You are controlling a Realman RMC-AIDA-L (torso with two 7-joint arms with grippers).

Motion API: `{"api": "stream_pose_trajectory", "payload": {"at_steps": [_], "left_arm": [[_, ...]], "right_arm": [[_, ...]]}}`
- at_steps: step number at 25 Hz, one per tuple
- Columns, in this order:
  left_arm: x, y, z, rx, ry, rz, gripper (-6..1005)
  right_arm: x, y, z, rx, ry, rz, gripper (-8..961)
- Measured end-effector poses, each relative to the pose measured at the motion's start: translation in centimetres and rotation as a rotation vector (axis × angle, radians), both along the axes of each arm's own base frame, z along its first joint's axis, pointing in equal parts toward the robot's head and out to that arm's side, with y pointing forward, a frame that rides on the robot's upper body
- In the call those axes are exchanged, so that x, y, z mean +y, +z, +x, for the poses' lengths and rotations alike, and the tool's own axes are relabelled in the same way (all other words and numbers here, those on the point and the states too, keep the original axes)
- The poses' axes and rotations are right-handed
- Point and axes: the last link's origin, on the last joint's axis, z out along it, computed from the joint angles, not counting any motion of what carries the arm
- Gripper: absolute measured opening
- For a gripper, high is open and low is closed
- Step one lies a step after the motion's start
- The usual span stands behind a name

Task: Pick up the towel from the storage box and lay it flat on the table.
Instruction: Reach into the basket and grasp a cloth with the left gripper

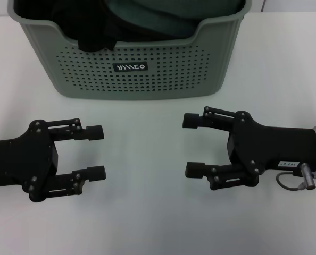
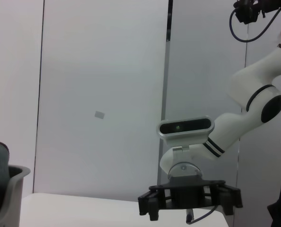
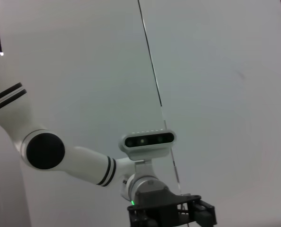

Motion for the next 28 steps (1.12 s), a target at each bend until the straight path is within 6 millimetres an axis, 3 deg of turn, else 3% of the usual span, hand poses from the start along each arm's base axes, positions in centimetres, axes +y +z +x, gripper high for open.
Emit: {"api": "stream_pose_trajectory", "payload": {"at_steps": [6, 19, 21, 28], "left_arm": [[0.0, 0.0, 0.0, -0.012, 0.02, -0.008, 635], [0.2, 0.4, 0.5, -0.079, 0.031, 0.035, 633], [0.6, 0.4, 1.0, -0.122, 0.046, 0.072, 633], [4.9, 2.4, 3.4, -0.218, 0.216, 0.267, 632]], "right_arm": [[-0.2, -0.3, -0.3, -0.014, 0.027, -0.028, 886], [-0.3, -0.6, -0.2, -0.027, 0.02, -0.039, 885], [-0.1, -0.5, 0.0, -0.024, 0.002, -0.024, 885], [-0.2, -0.4, 1.4, -0.033, -0.076, 0.013, 883]]}}
